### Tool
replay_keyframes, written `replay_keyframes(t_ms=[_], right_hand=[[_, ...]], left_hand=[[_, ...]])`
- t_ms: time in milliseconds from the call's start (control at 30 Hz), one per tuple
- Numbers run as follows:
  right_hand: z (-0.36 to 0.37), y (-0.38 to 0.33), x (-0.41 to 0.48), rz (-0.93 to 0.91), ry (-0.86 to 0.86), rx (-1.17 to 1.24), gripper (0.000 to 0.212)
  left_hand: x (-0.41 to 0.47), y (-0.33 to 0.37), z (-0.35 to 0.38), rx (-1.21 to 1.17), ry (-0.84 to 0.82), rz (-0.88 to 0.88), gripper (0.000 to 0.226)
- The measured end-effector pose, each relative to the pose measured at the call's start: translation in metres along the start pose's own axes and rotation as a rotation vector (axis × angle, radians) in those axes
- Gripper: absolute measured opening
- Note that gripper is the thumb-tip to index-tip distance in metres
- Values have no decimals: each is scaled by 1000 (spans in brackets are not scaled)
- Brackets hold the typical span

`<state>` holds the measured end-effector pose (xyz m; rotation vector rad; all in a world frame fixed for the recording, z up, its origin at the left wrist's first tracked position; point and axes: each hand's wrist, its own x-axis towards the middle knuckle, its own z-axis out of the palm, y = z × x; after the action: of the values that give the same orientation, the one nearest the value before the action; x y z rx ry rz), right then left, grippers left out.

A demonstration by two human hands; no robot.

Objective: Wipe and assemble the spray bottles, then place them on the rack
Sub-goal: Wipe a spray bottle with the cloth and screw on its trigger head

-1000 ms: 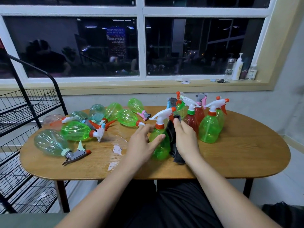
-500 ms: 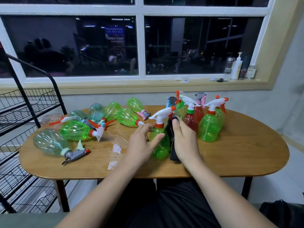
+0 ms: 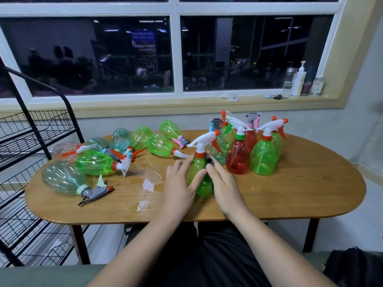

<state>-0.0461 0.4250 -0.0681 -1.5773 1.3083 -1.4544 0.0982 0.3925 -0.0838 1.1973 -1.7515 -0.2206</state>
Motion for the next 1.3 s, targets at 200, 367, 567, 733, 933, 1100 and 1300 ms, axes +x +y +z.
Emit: replay_keyframes(t_ms=[200, 367, 567, 733, 933, 1100, 1300], right_hand=[[5, -9, 0, -87, 3, -42, 61], [2, 1, -2, -57, -25, -205, 71], [-9, 17, -8, 83, -95, -398, 84], [-8, 22, -9, 67, -116, -530, 106], [-10, 23, -13, 20, 4, -640, 90], [-13, 19, -15, 5, -9, -545, 83], [-11, 13, -28, -215, 15, -450, 71]], left_hand=[[1, -4, -1, -22, -17, -6, 74], [1, -7, 1, -18, -44, 4, 65], [-1, -8, 0, -24, -54, 7, 67], [-2, -8, -3, -103, -48, -58, 61], [-2, -10, -5, -150, -86, -80, 67], [-1, -9, -6, -191, -113, -67, 73], [-1, -11, -3, -151, -151, -13, 78]])
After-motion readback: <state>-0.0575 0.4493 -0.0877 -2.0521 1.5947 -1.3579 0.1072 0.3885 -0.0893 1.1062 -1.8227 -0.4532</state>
